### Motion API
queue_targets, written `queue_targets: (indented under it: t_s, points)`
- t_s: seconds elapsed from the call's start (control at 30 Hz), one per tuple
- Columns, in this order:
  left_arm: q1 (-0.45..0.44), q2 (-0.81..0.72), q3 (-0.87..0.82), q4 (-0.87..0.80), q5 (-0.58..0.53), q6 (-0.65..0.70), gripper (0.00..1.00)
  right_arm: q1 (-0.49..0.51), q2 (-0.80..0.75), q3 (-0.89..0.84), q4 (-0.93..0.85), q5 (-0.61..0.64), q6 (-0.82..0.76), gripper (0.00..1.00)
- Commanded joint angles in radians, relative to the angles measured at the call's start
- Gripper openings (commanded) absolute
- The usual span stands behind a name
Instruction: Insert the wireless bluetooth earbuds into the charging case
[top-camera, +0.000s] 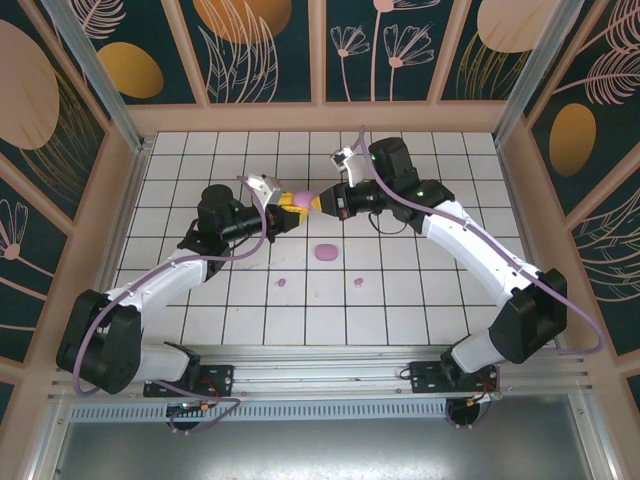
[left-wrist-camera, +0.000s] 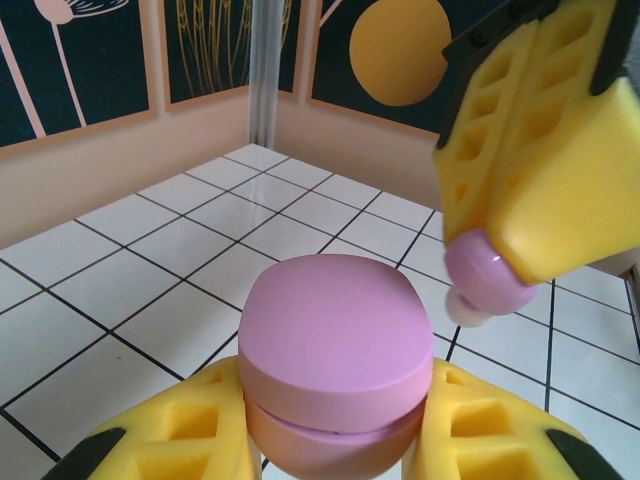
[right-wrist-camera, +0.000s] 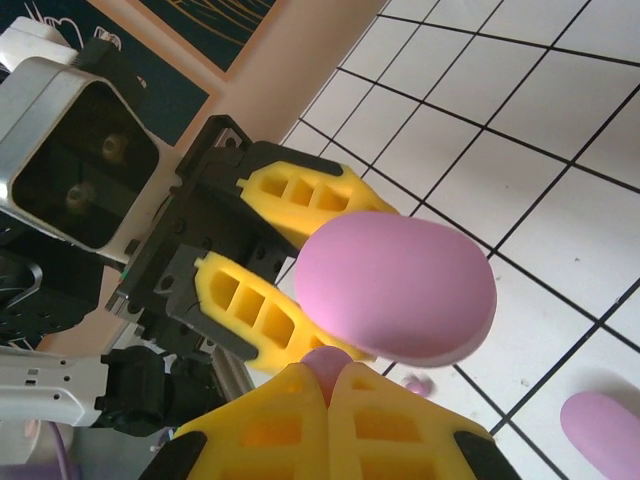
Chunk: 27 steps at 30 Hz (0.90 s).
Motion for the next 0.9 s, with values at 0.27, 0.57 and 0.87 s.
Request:
queue_targets:
  t_s: [0.27,0.57,0.87]
  points:
    - [-0.004,-0.034,0.000,0.023,0.006,-0.012,0.00,0.009,-0.008,-0.040,0.025,-0.041,0.014,0.00]
    - [-0.004,-0.038,-0.003,0.026,0.015,-0.019,0.00,0.003,0.054,0.029,0.006,-0.030,-0.026,0.00]
    - [-0.003,-0.036,-0.012,0.033,0.022,-0.019,0.00,-0.017,0.076,0.107,-0.007,-0.034,-0.040,0.00]
